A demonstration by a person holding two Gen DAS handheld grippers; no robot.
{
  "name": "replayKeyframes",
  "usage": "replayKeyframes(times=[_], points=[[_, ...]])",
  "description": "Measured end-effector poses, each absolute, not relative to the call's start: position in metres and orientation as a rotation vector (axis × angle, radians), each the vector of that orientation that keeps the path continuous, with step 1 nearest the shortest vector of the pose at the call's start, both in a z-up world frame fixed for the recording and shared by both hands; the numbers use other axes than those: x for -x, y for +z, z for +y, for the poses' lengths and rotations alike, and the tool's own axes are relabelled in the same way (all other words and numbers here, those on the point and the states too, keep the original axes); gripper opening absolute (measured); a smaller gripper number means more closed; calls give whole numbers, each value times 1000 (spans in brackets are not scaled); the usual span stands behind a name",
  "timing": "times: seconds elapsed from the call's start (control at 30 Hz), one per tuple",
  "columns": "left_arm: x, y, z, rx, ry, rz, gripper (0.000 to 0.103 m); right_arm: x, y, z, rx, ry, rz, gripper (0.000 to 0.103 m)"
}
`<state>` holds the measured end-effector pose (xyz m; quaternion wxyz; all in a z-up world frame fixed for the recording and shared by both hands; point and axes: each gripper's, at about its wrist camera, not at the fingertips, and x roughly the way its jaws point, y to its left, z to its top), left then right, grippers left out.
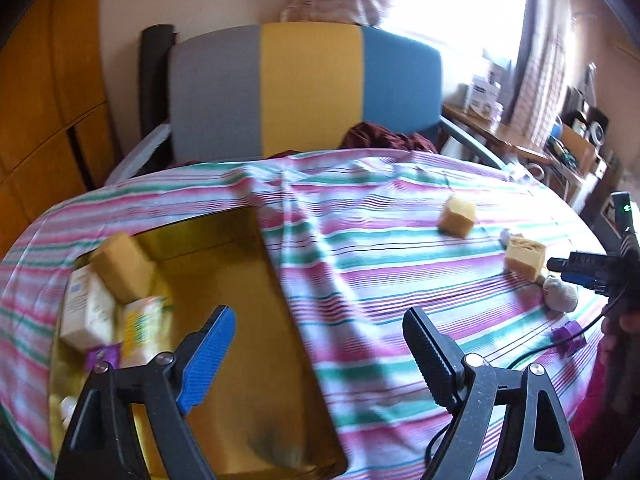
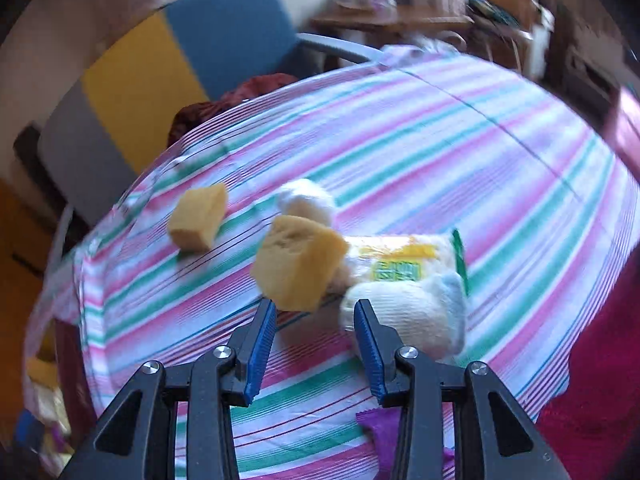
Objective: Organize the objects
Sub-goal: 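Move both grippers back over the remaining sponges and sock bundle, then grasp a yellow sponge with left gripper while right gripper grasps white knitted bundle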
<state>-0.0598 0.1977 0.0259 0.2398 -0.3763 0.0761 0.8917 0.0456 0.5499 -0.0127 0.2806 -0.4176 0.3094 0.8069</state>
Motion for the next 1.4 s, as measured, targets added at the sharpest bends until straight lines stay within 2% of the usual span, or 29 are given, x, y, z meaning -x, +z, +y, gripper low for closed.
replayKeyframes(times=[0.1, 0.43, 1.03, 1.17, 1.4], points=[[67, 20, 226, 1048, 2399, 220, 86, -55, -14, 560, 1082, 2146, 913, 40], [88, 11, 309, 1029, 2322, 301, 86, -62, -2, 562, 1003, 2177, 941, 40], [129, -9, 454, 956, 2161, 478, 86, -55, -7, 559, 1038, 2225, 1000, 41], [135, -24, 485, 924, 2135, 587, 86, -56, -8, 560, 1039, 2229, 1022, 41], [161, -52, 512, 1007, 2117, 583, 86, -55, -8, 559, 1041, 2233, 1031, 41]])
